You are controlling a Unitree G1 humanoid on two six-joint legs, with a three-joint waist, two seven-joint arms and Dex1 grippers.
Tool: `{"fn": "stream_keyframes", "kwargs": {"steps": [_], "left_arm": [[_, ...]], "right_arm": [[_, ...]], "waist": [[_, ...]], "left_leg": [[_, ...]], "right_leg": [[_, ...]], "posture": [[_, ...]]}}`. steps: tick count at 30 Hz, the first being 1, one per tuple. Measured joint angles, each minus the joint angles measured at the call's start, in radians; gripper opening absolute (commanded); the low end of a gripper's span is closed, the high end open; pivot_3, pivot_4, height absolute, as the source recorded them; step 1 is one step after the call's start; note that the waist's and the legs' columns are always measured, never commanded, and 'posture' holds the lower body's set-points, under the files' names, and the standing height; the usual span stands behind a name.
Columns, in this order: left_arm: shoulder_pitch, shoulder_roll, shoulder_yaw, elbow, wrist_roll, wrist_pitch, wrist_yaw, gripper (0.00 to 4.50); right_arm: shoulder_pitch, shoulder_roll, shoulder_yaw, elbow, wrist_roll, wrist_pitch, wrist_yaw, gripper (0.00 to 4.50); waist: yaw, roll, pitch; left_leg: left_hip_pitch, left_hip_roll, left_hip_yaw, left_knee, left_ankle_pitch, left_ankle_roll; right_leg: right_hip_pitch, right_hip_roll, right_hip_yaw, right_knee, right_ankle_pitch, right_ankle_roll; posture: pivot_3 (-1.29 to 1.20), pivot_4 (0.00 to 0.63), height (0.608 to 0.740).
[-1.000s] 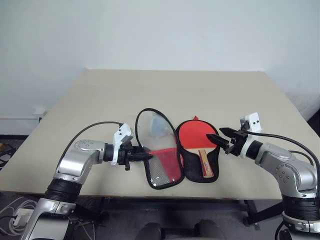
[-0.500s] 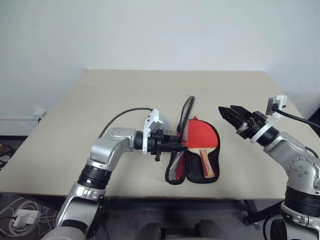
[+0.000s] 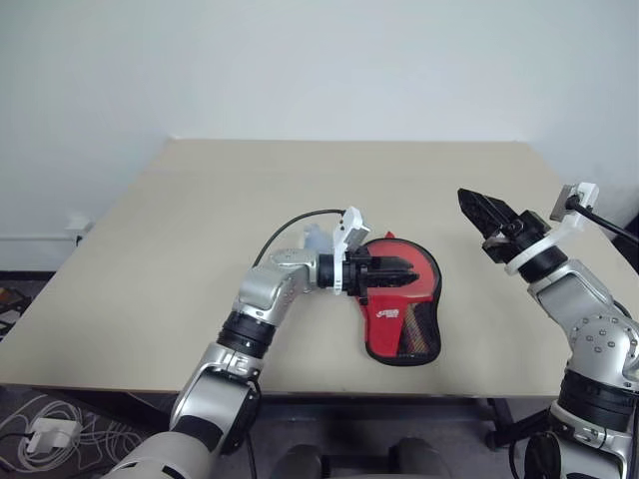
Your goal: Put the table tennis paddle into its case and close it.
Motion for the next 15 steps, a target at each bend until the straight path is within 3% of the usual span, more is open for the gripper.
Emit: {"fn": "stream_keyframes", "kwargs": {"steps": [4,10,15], "left_arm": [[0.003,0.022,0.000,-0.029,0.009,0.004,0.002,1.45],[0.096,0.171,-0.009,-0.158,0.055,-0.004,-0.005,1.45],[0.188,0.246,-0.008,-0.225,0.085,0.007,0.022,1.45]], "right_arm": [[0.007,-0.023,0.047,0.009,-0.009,0.013,0.001,4.13],[0.066,-0.093,0.250,0.125,-0.202,0.047,-0.015,4.13],[0.068,-0.104,0.339,0.157,-0.290,0.050,-0.011,4.13]], "waist": [[-0.004,0.000,0.000],[-0.004,0.001,0.000],[0.001,0.001,0.000]], "left_leg": [[0.000,0.000,0.000,0.000,0.000,0.000],[0.000,0.000,0.000,-0.001,0.000,0.000],[0.000,0.000,0.000,0.000,0.000,0.000]], "right_leg": [[0.000,0.000,0.000,0.000,0.000,0.000],[-0.001,0.000,0.001,0.000,0.000,0.000],[0.000,0.000,0.001,0.000,0.000,0.000]], "posture": [[0.00,0.000,0.716],[0.00,0.000,0.716],[0.00,0.000,0.716]]}}
